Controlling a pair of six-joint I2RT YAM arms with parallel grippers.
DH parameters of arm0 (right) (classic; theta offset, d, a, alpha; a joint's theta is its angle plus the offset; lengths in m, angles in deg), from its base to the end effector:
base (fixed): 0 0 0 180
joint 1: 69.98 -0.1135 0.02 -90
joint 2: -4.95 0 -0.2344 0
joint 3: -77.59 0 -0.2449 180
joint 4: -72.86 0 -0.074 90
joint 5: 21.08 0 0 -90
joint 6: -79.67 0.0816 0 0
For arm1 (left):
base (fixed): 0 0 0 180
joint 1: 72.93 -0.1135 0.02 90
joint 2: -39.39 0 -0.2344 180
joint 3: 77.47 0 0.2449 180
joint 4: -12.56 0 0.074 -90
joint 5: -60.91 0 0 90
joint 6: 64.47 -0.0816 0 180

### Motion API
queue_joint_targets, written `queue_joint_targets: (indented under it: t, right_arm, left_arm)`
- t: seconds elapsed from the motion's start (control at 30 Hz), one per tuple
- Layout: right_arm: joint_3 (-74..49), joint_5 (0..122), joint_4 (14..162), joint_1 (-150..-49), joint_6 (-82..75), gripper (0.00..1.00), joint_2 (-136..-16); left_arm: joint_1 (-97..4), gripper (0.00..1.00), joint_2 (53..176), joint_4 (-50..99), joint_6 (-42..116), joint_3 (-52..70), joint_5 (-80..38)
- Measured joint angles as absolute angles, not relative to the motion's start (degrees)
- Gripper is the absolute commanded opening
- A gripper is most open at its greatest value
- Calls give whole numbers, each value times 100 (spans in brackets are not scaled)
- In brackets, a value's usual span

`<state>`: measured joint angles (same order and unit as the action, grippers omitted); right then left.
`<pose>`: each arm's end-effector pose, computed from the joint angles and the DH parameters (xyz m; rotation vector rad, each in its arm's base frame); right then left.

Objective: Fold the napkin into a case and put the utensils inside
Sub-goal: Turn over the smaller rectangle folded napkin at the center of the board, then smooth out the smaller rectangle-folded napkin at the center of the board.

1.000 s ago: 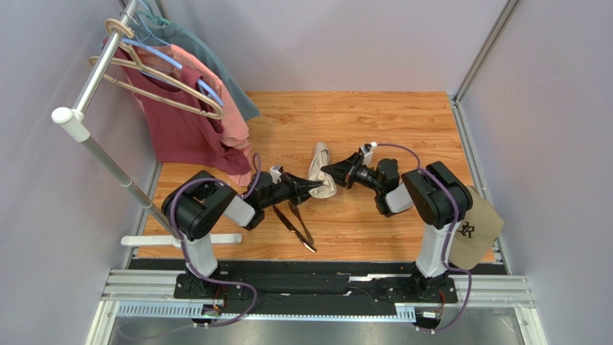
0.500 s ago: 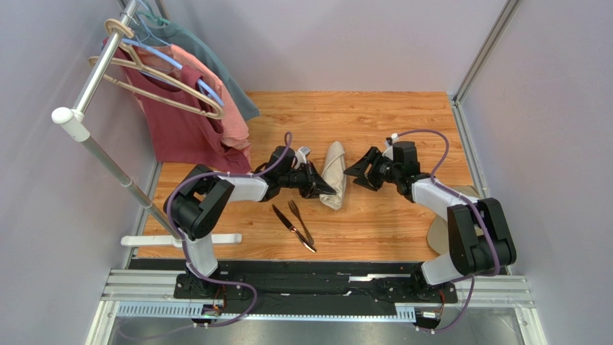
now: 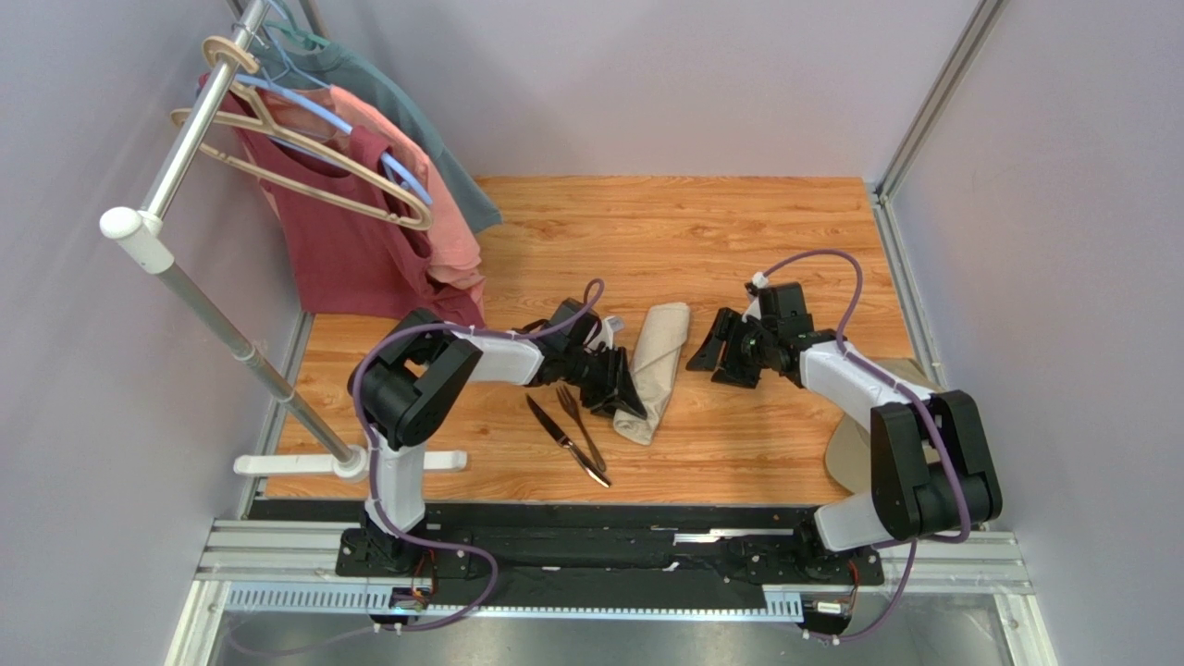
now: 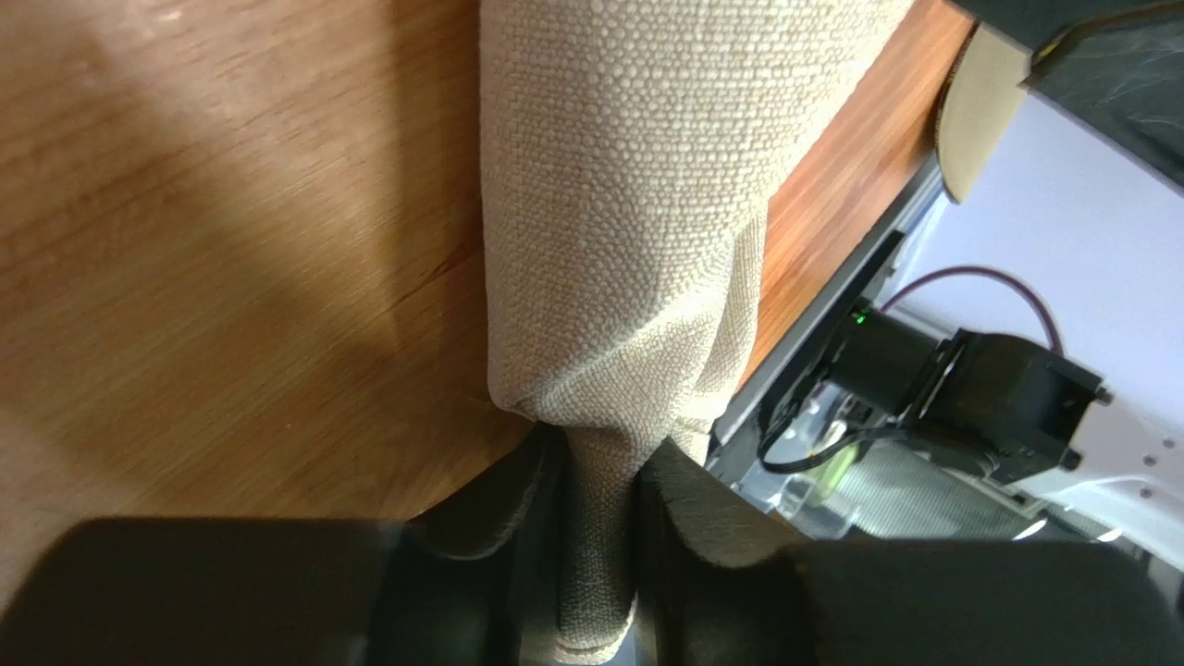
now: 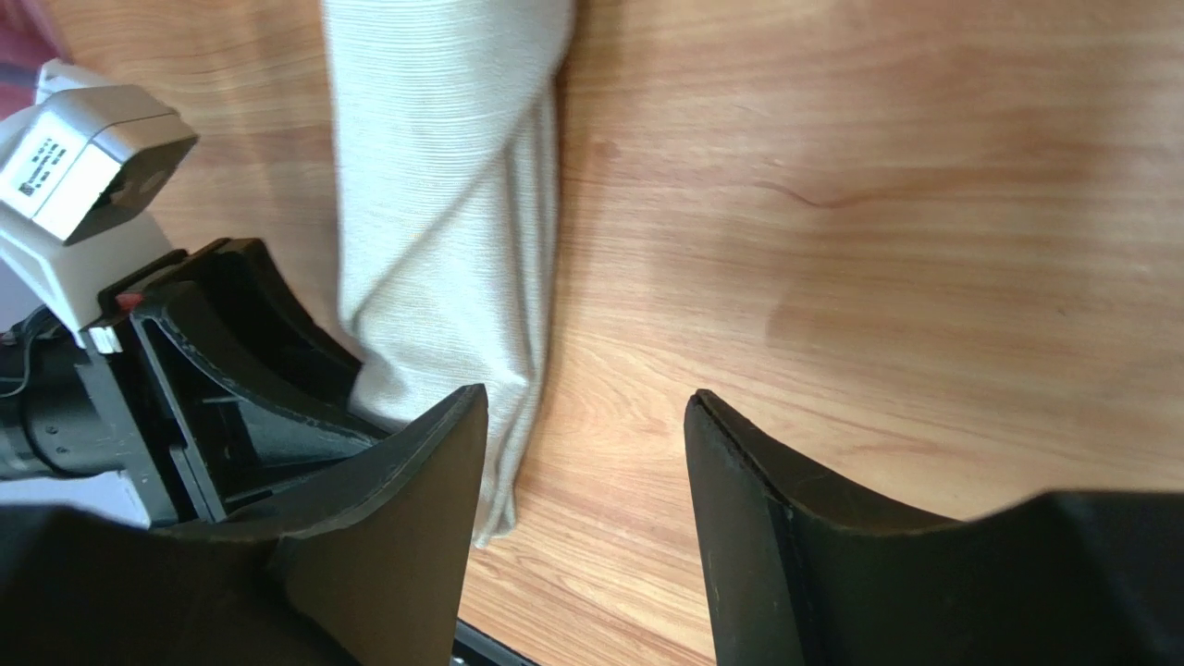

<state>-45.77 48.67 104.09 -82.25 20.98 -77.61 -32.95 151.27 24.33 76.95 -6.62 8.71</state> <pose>0.2789 0.0896 0.1124 0.3002 2.6320 0.7281 0.2558 -0.2798 0.0599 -0.0420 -2.8192 1.3444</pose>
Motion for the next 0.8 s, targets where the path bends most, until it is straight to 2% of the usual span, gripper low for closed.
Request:
queue_joint_targets:
  t: [0.03,0.07,0.1,0.13,0.27,0.43,0.5,0.53,0.67,0.8]
  right_arm:
    - [-4553,4764,10345,-8238,2083,52,-7761]
    - [-4542,4688,10277,-8254,2070,50,-7761]
    - [-4536,4563,10177,-8282,2070,48,-7764]
    - [-4533,4441,10087,-8319,2070,41,-7779]
    - [-4464,3918,9523,-8459,2199,28,-8083]
    - [-3932,3580,9213,-8448,2374,19,-8706]
    - [-3657,3455,9049,-8383,2461,18,-8924]
    - [-3493,3381,8955,-8339,2522,16,-9053]
    - [-2929,3160,8562,-8225,2715,11,-9573]
    - [-2660,2878,8039,-8127,2955,8,-10192]
  left_arm:
    - [-3295,60,15124,2420,7697,-660,904]
    - [-3299,73,15103,2415,7682,-642,947]
    - [-3299,79,15037,2441,7649,-616,954]
    - [-3297,80,14956,2500,7568,-588,908]
    - [-3264,80,14534,3123,7094,-511,383]
    - [-3288,71,13627,4354,6466,-511,-550]
    - [-3290,63,13264,4656,6344,-454,-782]
    - [-3290,57,13114,4806,6289,-374,-906]
    - [-3297,19,12867,4645,6263,-273,-915]
    - [-3284,16,13208,3547,6536,-400,3]
